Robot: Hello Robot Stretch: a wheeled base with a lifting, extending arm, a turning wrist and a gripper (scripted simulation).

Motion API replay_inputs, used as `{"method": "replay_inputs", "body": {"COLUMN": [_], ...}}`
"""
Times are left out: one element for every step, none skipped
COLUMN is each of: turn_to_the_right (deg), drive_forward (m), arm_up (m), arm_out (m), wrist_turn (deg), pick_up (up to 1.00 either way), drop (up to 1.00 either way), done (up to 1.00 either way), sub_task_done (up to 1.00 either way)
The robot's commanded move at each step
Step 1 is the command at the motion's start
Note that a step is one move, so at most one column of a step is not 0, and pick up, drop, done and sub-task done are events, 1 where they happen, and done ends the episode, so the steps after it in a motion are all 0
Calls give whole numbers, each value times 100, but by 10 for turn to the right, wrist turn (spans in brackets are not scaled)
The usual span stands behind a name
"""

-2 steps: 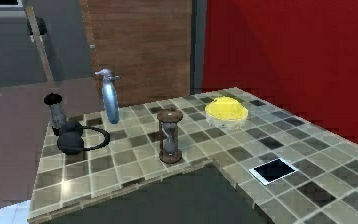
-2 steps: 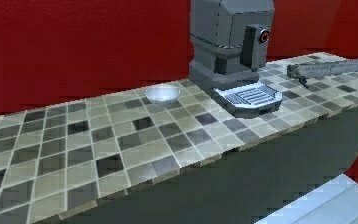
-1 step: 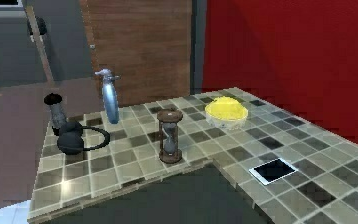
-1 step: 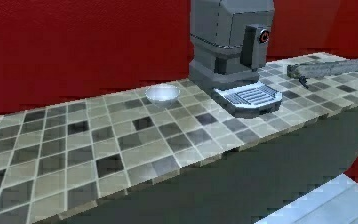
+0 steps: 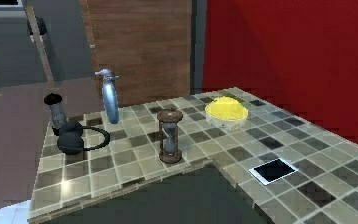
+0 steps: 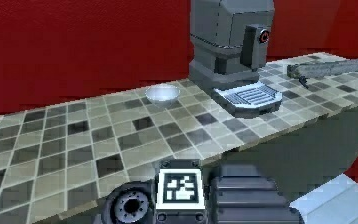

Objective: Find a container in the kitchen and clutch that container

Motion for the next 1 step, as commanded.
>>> {"method": "replay_inputs", "body": {"turn_to_the_right": [0], "drive_forward": [0], "arm_up": [0], "arm_out": [44], "wrist_turn": [0], "pick_up": [0], "drop": [0], "done": [0], "sub_task_done": [0]}}
